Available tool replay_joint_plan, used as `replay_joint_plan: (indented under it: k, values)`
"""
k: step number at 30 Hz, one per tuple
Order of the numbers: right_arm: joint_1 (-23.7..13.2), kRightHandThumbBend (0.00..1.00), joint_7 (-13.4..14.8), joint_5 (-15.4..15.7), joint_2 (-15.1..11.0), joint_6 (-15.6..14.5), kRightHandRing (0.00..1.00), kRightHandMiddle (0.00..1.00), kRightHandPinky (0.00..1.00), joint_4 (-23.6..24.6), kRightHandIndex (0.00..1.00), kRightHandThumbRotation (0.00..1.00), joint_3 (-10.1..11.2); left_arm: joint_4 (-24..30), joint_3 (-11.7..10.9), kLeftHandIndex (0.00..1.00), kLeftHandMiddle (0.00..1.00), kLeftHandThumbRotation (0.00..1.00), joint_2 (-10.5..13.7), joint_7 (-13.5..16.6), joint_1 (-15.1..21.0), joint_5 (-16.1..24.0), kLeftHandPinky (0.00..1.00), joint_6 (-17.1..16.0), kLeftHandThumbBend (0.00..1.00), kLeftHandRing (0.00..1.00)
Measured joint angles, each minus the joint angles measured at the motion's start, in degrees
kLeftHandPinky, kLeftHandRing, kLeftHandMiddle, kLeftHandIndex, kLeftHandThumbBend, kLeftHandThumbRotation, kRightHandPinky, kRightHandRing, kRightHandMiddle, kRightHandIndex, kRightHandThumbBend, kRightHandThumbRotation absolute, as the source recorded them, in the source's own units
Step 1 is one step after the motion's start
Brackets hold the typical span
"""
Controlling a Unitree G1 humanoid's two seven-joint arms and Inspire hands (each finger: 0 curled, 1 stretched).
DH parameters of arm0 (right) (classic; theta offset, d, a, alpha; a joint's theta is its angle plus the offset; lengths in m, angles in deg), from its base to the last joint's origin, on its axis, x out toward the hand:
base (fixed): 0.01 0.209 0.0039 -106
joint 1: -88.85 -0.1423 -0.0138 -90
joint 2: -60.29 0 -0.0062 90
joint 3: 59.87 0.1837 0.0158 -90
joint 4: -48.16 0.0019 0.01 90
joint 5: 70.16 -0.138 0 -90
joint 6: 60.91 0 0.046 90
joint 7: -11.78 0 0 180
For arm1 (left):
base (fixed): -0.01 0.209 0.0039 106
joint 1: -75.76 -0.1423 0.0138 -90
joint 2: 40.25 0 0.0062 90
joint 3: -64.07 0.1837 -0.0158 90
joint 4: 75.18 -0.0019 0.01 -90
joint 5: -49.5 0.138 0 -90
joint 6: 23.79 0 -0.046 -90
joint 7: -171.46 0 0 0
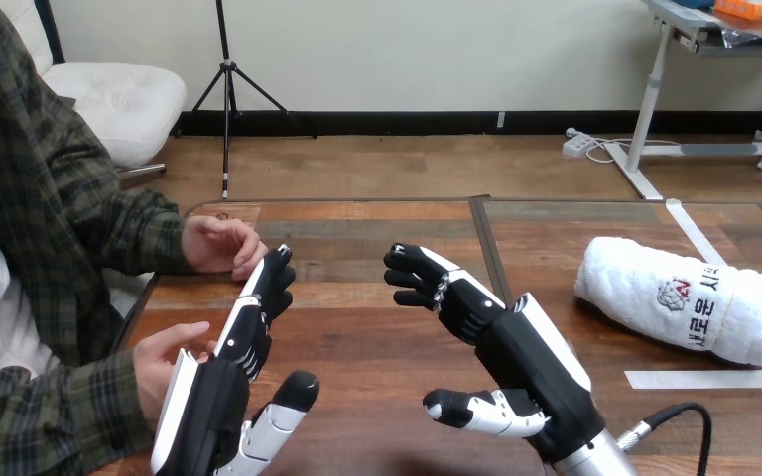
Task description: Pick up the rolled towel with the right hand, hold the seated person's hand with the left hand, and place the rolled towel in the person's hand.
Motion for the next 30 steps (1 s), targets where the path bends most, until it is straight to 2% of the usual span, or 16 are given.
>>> replay_joint_plan:
  k: [5, 13, 22, 30]
  values:
    - [0.0, 1.00, -0.2, -0.1, -0.8, 0.0, 0.90, 0.91, 0.86, 0.4, 0.91, 0.60, -0.2, 0.3, 0.1, 0.96, 0.97, 0.83, 0.6, -0.5, -0.1, -0.4, 0.94, 0.1, 0.84, 0.96]
    - [0.0, 1.00, -0.2, -0.2, -1.8, -0.3, 0.89, 0.90, 0.85, 2.0, 0.90, 0.60, -0.4, 0.7, 0.5, 0.95, 0.98, 0.80, 2.2, -2.9, 0.0, -3.1, 0.96, 0.5, 0.85, 0.97]
    - [0.0, 1.00, -0.2, -0.2, -2.7, -0.4, 0.89, 0.90, 0.85, 2.8, 0.91, 0.60, -0.6, 1.0, 0.5, 0.95, 0.98, 0.78, 2.8, -4.6, 0.0, -5.2, 0.97, 1.7, 0.86, 0.97]
    - [0.0, 1.00, 0.0, -0.1, -2.7, -0.5, 0.89, 0.90, 0.84, 2.9, 0.91, 0.60, -1.0, 1.0, 0.5, 0.96, 0.99, 0.79, 3.4, -5.8, 0.1, -5.5, 0.98, 2.1, 0.86, 0.98]
